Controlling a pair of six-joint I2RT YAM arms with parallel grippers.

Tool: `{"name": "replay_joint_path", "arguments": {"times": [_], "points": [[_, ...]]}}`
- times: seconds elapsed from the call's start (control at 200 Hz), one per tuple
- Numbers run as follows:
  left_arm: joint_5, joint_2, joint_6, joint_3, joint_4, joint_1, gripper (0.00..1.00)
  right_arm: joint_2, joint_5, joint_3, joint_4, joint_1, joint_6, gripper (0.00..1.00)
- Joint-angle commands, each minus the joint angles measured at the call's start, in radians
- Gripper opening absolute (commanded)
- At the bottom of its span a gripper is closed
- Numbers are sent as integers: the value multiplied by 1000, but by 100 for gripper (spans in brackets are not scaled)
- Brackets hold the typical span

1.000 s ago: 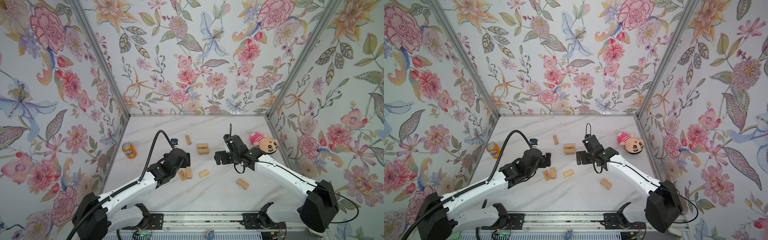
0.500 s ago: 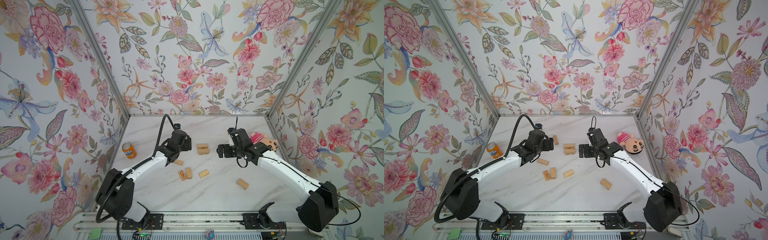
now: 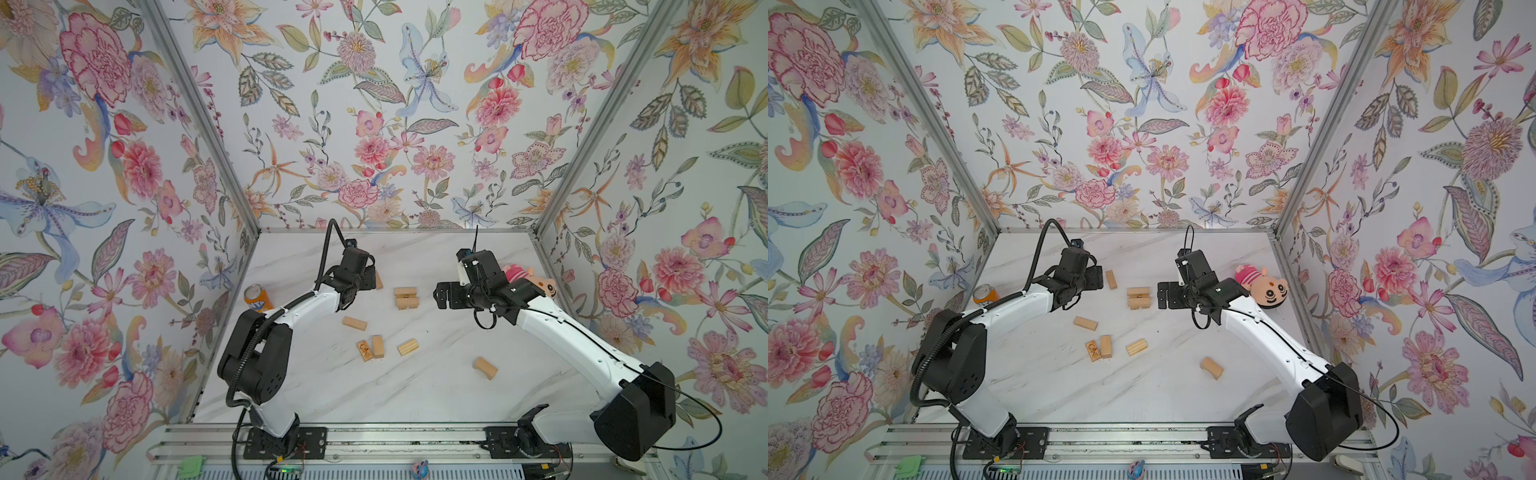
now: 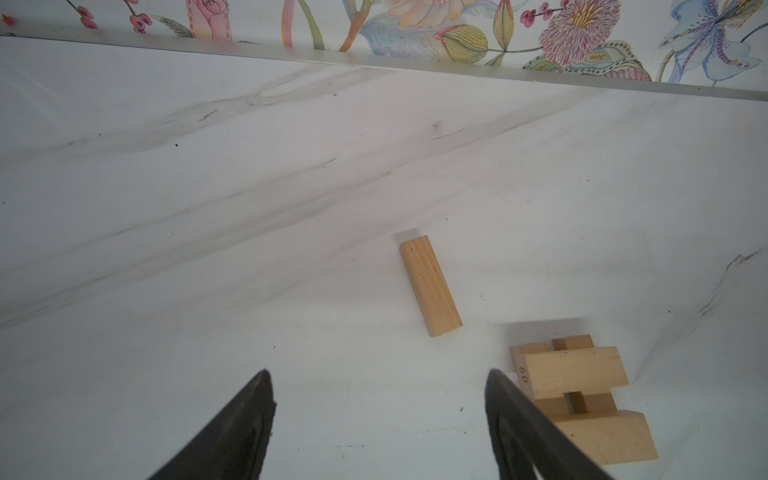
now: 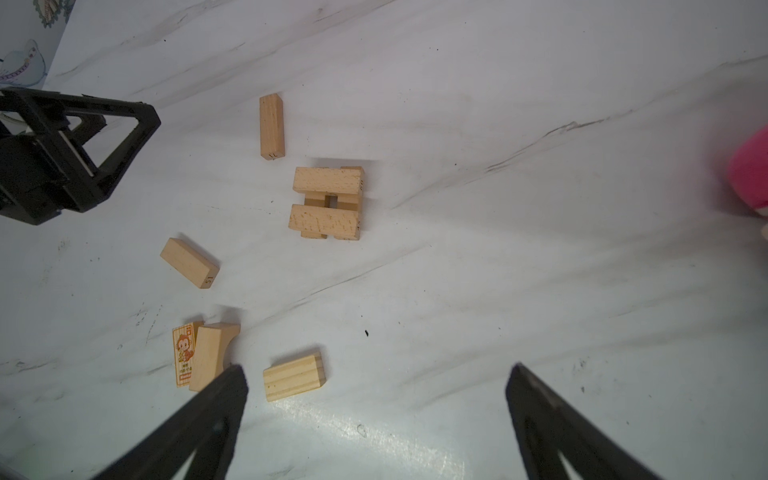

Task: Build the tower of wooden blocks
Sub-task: 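Move the left gripper forward over the loose wooden block beyond the structure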

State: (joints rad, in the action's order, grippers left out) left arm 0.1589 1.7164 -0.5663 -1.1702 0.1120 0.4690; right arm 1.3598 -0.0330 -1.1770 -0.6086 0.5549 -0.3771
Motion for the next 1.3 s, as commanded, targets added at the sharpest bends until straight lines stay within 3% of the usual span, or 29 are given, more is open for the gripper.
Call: {"name": "replay_joint_path", "arguments": {"times": [0.0, 0.681, 1.181, 1.291], "points": [[-12, 40, 21, -56, 20, -17, 79, 9, 8, -33, -27, -4, 12, 99], [-10, 198, 23, -195, 50, -48, 81, 8, 9, -46, -33, -19, 24, 99], [25, 345, -7, -403, 199, -48, 78, -29, 18, -4, -25, -46, 39, 99], [54, 356, -28, -380, 203, -31, 78, -34, 18, 7, -17, -49, 41, 99]]}}
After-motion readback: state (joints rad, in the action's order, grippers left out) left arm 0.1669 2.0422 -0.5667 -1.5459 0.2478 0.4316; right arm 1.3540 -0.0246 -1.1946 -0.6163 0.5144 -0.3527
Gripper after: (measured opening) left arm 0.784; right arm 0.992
